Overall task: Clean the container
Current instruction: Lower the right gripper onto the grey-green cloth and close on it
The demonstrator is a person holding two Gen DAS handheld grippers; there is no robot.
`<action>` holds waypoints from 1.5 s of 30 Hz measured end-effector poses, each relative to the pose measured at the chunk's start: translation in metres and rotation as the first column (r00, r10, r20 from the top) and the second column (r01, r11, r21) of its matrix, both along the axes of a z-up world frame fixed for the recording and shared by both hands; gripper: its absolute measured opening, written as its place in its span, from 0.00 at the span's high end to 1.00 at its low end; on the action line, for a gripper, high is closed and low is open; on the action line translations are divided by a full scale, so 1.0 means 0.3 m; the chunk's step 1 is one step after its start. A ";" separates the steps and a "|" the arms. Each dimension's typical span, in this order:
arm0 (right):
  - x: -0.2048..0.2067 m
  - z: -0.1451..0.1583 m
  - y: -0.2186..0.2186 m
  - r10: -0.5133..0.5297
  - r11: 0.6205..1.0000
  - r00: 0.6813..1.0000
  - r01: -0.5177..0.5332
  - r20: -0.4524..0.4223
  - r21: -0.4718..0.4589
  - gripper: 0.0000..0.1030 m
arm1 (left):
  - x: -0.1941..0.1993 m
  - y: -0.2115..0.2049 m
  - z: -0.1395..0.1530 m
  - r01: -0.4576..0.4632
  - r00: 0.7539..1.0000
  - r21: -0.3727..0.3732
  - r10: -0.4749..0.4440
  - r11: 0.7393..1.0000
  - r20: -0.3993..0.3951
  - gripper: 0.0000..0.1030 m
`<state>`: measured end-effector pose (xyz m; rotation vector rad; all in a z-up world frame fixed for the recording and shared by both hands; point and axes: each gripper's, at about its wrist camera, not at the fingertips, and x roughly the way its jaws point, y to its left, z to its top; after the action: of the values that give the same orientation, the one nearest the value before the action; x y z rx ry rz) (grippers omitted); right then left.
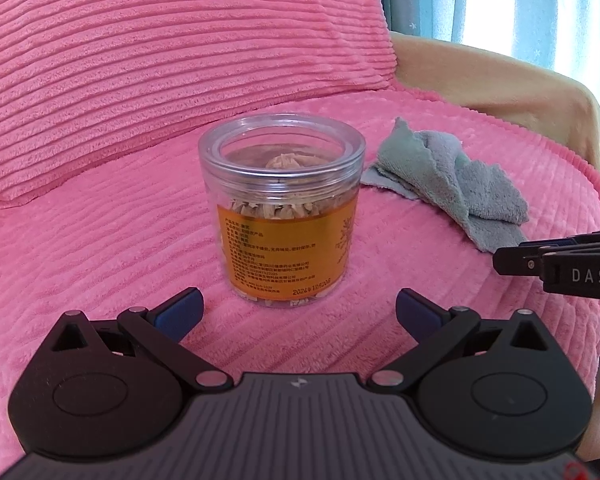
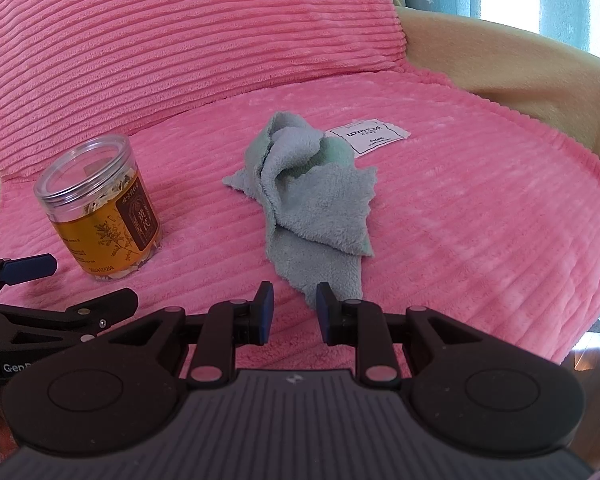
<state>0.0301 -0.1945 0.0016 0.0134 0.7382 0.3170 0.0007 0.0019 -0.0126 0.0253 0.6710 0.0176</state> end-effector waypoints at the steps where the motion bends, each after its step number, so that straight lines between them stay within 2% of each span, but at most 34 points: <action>1: -0.003 0.002 0.000 0.000 1.000 1.000 0.000 0.001 0.000 0.80 | 0.000 -0.001 0.001 0.000 1.000 0.001 0.000 1.000 0.001 0.00; 5: 0.029 -0.003 0.009 0.003 1.000 1.000 -0.003 0.002 -0.002 0.80 | 0.003 -0.001 0.006 0.000 1.000 0.012 -0.001 1.000 0.011 0.00; 15: 0.000 0.063 0.007 0.007 1.000 0.984 -0.010 0.177 0.018 0.80 | 0.023 0.007 0.035 -0.013 0.997 0.040 0.010 0.999 0.076 0.00; 20: 0.059 0.086 0.026 0.067 0.997 0.975 -0.071 0.212 0.013 0.80 | 0.039 0.013 0.043 -0.014 0.995 0.028 0.011 1.000 0.102 0.00; 24: 0.118 0.056 0.076 0.132 0.991 0.974 -0.127 0.183 -0.039 0.80 | 0.050 0.009 0.040 -0.008 0.994 0.033 0.005 0.999 0.106 0.00; 28: 0.166 0.024 0.111 0.147 0.987 0.972 -0.132 0.183 -0.095 0.80 | 0.062 0.010 0.035 -0.007 0.994 0.040 0.002 0.999 0.108 0.00; 32: 0.195 -0.009 0.126 0.174 0.983 0.968 -0.158 0.180 -0.097 0.80 | 0.079 0.019 0.029 -0.006 0.994 0.052 0.000 0.999 0.113 0.00; 38: 0.216 -0.035 0.161 0.220 0.970 0.956 -0.191 0.197 -0.152 0.80 | 0.092 0.040 0.017 -0.004 0.994 0.046 -0.001 0.999 0.113 0.00; 45: 0.219 -0.025 0.155 0.217 0.970 0.954 -0.186 0.208 -0.156 0.92 | 0.095 0.034 0.012 0.027 0.992 0.053 -0.034 0.998 0.123 0.00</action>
<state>0.0958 -0.1480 -0.0061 -0.2248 0.5353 0.4555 0.0292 0.0120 -0.0091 0.0836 0.5454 0.0069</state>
